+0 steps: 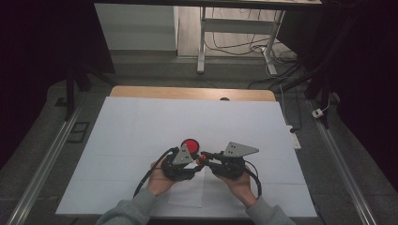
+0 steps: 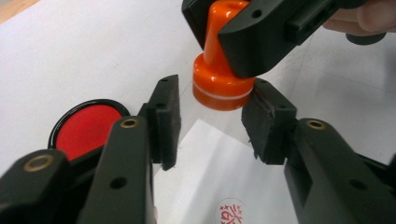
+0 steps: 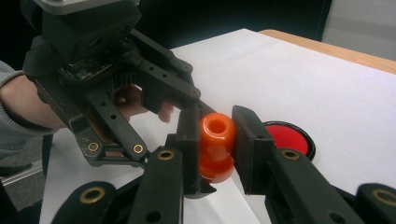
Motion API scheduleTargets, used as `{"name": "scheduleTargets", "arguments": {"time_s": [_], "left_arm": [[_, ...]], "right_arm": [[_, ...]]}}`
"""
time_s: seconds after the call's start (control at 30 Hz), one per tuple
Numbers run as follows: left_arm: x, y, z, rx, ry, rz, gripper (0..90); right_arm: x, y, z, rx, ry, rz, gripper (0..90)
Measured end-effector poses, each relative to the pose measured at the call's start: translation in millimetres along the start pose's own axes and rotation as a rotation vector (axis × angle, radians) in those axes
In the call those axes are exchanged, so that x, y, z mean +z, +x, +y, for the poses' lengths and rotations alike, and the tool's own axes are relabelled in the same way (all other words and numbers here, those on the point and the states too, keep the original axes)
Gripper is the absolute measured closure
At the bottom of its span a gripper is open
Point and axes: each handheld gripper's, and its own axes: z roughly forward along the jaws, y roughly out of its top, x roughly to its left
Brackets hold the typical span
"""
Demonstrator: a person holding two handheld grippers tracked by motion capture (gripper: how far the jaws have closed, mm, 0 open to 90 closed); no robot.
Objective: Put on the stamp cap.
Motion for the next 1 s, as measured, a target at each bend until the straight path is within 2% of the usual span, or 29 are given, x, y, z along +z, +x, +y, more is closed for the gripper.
{"name": "scheduleTargets", "arguments": {"time_s": [0.4,0.6,1.0], "left_arm": [[-0.9,1.2,0.1,-0.01,-0.004,0.007,43.8],[-2.5,2.2,0.1,-0.027,-0.002,0.035,31.0],[-12.3,8.6,-0.7,-0.047,-0.006,0.027,26.7]], "right_arm": [[-1.1,-1.1,0.4,-0.002,-0.006,-0.005,72.1],[-2.8,-1.6,1.2,0.0,-0.015,-0.01,72.1],[-7.0,-3.5,3.9,-0.003,-0.029,-0.018,72.1]]}}
